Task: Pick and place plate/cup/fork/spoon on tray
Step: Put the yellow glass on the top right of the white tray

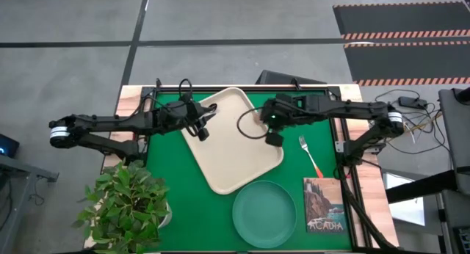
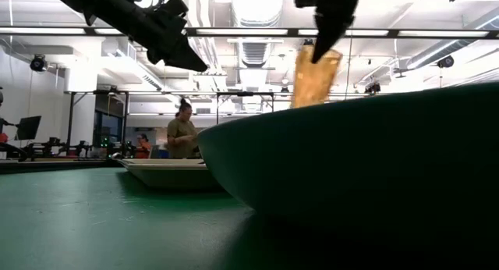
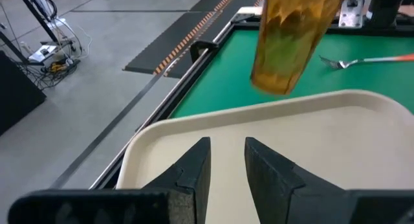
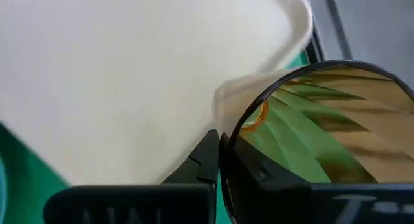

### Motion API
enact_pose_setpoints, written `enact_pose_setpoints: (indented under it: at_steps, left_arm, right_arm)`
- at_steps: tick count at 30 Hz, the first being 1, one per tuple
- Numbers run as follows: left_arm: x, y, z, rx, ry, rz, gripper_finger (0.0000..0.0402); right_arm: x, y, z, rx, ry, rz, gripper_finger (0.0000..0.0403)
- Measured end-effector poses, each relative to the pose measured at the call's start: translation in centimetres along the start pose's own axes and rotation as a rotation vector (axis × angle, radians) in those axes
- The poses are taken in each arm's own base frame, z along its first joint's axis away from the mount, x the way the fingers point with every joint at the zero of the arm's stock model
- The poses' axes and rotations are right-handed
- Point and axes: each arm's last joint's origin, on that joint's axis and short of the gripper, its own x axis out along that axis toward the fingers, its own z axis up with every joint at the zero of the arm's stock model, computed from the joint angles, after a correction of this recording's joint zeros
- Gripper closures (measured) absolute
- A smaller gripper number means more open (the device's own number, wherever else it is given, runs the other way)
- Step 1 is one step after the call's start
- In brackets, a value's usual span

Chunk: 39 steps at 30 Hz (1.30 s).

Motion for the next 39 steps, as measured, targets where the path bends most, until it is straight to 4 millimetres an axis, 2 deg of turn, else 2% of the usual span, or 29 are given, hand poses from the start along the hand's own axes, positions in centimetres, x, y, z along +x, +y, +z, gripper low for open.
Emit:
enact_pose_setpoints:
  at_steps: [6, 13, 17, 23, 29, 39]
  left_arm:
    - [0.0, 0.0, 0.2, 0.013, -0.018, 0.001, 0.0324]
    - [0.0, 0.0, 0.3, 0.018, -0.03, 0.003, 0.0324]
    - [0.0, 0.0, 0.4, 0.015, -0.039, 0.003, 0.0324]
    - [0.0, 0.0, 0.4, 0.015, -0.037, 0.004, 0.0324]
    - [0.0, 0.0, 0.4, 0.015, -0.038, 0.004, 0.0324]
    - [0.0, 0.0, 0.4, 0.015, -0.038, 0.004, 0.0324]
  right_arm:
    - [3.3, -1.6, 3.3, -0.09, -0.093, -0.027, 0.0394]
    - [7.9, -3.8, 6.0, -0.184, 0.031, -0.043, 0.0394]
    - [9.3, -4.8, 7.3, -0.223, 0.041, -0.026, 0.0394]
    - [10.7, -6.5, 9.0, -0.191, -0.011, 0.086, 0.0394]
    - [12.3, -8.2, 9.7, -0.171, -0.009, 0.095, 0.0394]
    - [14.2, -9.8, 9.1, -0.175, 0.048, 0.097, 0.039]
